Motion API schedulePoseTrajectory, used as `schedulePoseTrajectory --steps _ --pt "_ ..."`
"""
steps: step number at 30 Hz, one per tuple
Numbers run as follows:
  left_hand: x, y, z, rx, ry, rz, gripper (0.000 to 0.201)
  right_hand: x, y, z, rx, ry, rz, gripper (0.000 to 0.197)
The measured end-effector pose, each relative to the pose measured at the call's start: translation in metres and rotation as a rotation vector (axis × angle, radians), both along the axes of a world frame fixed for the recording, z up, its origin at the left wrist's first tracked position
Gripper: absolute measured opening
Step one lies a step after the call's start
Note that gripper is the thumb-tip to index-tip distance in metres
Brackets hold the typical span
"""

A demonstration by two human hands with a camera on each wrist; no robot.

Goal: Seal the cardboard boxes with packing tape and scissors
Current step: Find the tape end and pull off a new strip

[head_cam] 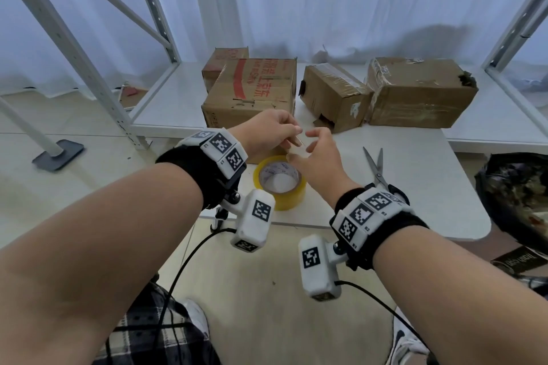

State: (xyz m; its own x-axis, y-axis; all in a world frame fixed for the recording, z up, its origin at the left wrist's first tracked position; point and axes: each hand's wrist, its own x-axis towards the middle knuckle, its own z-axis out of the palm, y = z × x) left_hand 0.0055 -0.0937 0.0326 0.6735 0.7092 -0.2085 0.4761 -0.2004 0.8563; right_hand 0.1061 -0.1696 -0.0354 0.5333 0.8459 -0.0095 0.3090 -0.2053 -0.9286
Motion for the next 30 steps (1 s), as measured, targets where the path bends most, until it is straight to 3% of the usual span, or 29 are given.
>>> schedulePoseTrajectory --steps 2,3,8,13,25,30 --pt "-0.001 -0.002 -0.002 -0.015 -0.004 0.025 0.008 -0.004 -0.001 -0.006 -0.021 0.271 -0.032 0.049" --pt "-0.001 -0.002 -0.003 -0.015 -0.008 0.041 0.008 -0.005 -0.003 -0.01 -0.009 0.299 -0.043 0.046" --pt "-0.005 -0.006 -0.006 -0.045 -0.018 0.047 0.01 -0.004 -0.006 -0.011 0.123 -0.238 -0.005 0.031" --pt "-0.007 -0.01 -0.002 -0.087 -0.062 0.108 0.011 -0.002 -0.012 -0.014 0.129 -0.538 0.057 0.031" --pt "-0.014 -0.008 -0.002 -0.107 0.006 0.2 0.013 -0.003 -0.014 -0.011 0.27 -0.74 0.046 0.009" --pt "-0.015 -0.006 -0.001 -0.091 0.05 0.173 0.01 0.0 -0.014 -0.011 0.285 -0.718 0.048 0.007"
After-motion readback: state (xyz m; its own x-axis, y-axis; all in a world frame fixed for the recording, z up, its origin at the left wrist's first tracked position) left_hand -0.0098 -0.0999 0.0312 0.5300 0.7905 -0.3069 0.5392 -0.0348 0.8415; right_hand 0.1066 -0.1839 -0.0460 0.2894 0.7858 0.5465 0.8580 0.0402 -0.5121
